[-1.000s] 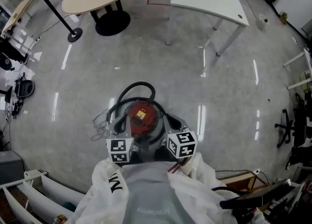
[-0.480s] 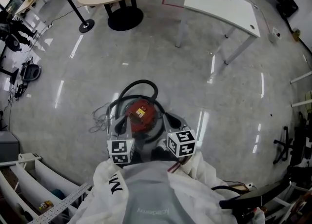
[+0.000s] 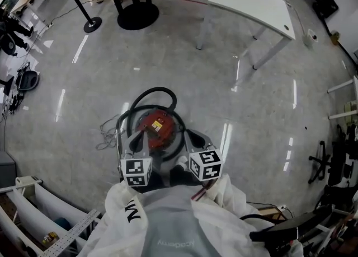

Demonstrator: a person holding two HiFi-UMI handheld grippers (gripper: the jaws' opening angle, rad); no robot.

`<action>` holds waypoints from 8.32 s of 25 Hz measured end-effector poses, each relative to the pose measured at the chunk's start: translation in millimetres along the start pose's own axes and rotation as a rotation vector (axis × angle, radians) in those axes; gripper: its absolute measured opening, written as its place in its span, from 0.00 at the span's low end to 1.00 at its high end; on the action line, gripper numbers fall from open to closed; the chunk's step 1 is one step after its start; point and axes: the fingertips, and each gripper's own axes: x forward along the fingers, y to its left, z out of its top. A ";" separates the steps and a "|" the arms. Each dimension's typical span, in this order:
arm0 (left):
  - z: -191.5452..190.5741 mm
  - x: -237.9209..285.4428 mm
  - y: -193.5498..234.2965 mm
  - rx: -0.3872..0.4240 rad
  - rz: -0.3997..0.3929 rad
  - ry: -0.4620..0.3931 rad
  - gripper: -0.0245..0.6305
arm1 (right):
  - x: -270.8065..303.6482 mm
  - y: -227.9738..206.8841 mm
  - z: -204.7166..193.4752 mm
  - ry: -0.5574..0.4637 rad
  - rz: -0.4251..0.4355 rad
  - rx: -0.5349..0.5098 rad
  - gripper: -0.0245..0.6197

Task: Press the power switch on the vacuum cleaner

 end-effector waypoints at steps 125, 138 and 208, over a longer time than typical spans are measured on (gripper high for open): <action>-227.9 126.9 68.4 -0.146 -0.124 0.223 0.04 | 302.1 -72.0 -277.8 0.466 -0.122 -0.149 0.04; -219.6 126.7 72.6 -0.137 -0.112 0.209 0.04 | 304.5 -72.5 -280.4 0.479 -0.135 -0.148 0.04; 36.7 -7.4 59.5 -0.016 -0.016 -0.065 0.04 | 30.2 34.4 18.4 0.046 -0.047 -0.073 0.04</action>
